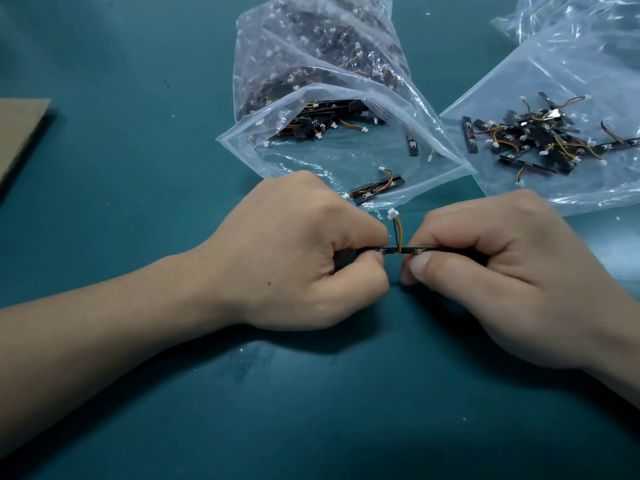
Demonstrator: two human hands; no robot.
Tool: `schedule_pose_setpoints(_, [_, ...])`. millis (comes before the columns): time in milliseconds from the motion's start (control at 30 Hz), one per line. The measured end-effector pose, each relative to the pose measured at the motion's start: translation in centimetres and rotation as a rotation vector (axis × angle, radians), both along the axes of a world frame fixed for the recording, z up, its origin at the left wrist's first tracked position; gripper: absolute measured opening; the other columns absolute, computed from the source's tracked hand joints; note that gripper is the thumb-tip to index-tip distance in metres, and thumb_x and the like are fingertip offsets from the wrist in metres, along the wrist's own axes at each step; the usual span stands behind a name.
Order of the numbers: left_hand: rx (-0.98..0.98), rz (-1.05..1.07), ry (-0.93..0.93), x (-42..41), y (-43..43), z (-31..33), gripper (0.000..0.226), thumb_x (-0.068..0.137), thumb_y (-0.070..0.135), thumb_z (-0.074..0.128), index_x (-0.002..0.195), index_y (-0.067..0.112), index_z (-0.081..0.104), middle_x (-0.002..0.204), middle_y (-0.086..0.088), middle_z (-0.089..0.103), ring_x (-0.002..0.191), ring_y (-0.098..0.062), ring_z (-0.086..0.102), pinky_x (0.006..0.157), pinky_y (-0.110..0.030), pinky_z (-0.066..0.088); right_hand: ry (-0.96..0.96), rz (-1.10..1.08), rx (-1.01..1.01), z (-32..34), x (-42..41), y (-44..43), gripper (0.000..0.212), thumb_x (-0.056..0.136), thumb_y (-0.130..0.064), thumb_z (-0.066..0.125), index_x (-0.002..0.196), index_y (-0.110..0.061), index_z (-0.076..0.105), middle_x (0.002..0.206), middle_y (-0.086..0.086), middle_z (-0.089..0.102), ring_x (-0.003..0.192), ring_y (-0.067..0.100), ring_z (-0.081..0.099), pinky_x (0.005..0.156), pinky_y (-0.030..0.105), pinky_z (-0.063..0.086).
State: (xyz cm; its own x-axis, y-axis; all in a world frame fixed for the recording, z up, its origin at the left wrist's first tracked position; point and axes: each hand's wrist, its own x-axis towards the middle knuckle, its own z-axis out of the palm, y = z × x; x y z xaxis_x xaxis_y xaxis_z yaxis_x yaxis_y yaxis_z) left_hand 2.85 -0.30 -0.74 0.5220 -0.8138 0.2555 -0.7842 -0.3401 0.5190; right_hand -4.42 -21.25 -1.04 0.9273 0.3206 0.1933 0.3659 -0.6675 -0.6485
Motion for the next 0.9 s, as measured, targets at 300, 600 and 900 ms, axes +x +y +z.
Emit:
schedule_pose_setpoints(300, [-0.009, 0.015, 0.008, -0.08, -0.04, -0.10, 0.047, 0.082, 0.020, 0.059, 0.057, 0.041, 0.025, 0.047, 0.009, 0.025, 0.046, -0.008, 0.029, 0.056, -0.029, 0.031, -0.006, -0.001, -0.034, -0.19, 0.17, -0.17, 0.017, 0.088, -0.021, 0.063, 0.074, -0.020, 0.073, 0.062, -0.003, 0.059, 0.061, 0.017, 0.059, 0.055, 0.042, 0.044])
schedule_pose_setpoints(600, [-0.009, 0.009, 0.020, -0.08, -0.13, 0.01, 0.046, 0.082, 0.021, 0.059, 0.057, 0.041, 0.026, 0.047, 0.009, 0.027, 0.045, -0.008, 0.029, 0.055, -0.029, 0.031, -0.015, 0.003, -0.039, -0.35, 0.24, -0.37, 0.019, 0.089, -0.019, 0.064, 0.071, -0.018, 0.070, 0.061, -0.004, 0.056, 0.061, 0.015, 0.057, 0.056, 0.037, 0.043])
schedule_pose_setpoints(900, [-0.017, -0.004, 0.037, -0.10, -0.01, 0.14, 0.035, 0.085, 0.034, 0.048, 0.058, 0.042, 0.028, 0.048, 0.009, 0.029, 0.046, -0.007, 0.031, 0.054, -0.027, 0.032, 0.005, 0.011, -0.010, -0.32, 0.22, -0.38, 0.023, 0.092, -0.026, 0.060, 0.073, -0.018, 0.070, 0.063, -0.002, 0.056, 0.063, 0.017, 0.057, 0.057, 0.036, 0.042])
